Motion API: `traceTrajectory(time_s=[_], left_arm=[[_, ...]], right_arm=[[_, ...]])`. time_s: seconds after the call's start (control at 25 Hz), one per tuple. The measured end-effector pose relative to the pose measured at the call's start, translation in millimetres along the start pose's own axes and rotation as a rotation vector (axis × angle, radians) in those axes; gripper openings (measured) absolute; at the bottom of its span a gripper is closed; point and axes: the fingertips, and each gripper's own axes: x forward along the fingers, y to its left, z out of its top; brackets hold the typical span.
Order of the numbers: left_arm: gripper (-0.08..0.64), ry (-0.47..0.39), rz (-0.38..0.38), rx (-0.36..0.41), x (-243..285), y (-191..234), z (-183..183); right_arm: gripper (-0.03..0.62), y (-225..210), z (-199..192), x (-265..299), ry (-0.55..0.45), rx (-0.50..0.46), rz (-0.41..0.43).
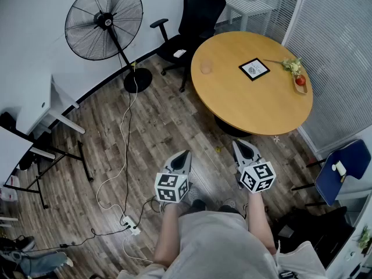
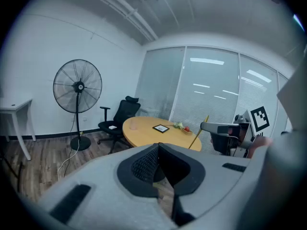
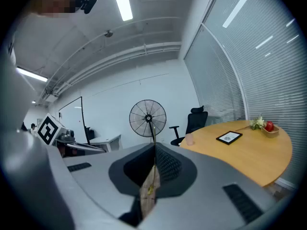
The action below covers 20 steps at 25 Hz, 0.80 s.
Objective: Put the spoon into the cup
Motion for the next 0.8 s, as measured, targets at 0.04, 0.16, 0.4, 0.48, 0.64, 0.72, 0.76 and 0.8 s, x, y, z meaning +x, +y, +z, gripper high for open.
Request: traceTrajectory(time_s=[0.04, 0.16, 0.4, 0.48, 0.64, 0.72, 0.76, 0.8], left_arm=[[0.008, 0.006, -0.002, 0.0, 2, 2, 0], [0.008, 0.017, -0.01, 0.009, 3, 9, 2], [0.008, 0.001, -0.025, -0.004, 4, 36, 6], [0.008, 0.0, -0.056, -0.001, 9, 37, 7], [0.009, 0.002, -0.091, 0.007, 11, 47, 8], [0.008, -0.003, -0.094, -0.005, 12, 52, 7], [0.008, -0.006, -0.091, -0.014, 13, 56, 7], [0.008, -0.009, -0.088, -0.023, 13, 61, 7]], right_arm=[[0.002, -1, 1, 3, -0.001, 0.0, 0.0], [0.002, -1, 2, 12, -0.006, 0.007, -0.005], [0.002, 6, 0, 28, -0.012, -0.006, -0.03], [0.002, 5, 0, 30, -0.021, 0.003, -0.048], [0.002, 10, 2, 39, -0.038, 0.043, -0.051], [0.002, 13, 4, 42, -0.034, 0.025, -0.055], [0.002, 14, 5, 43, -0.034, 0.021, -0.056], [0.003, 15, 5, 45, -0.034, 0.018, -0.056]])
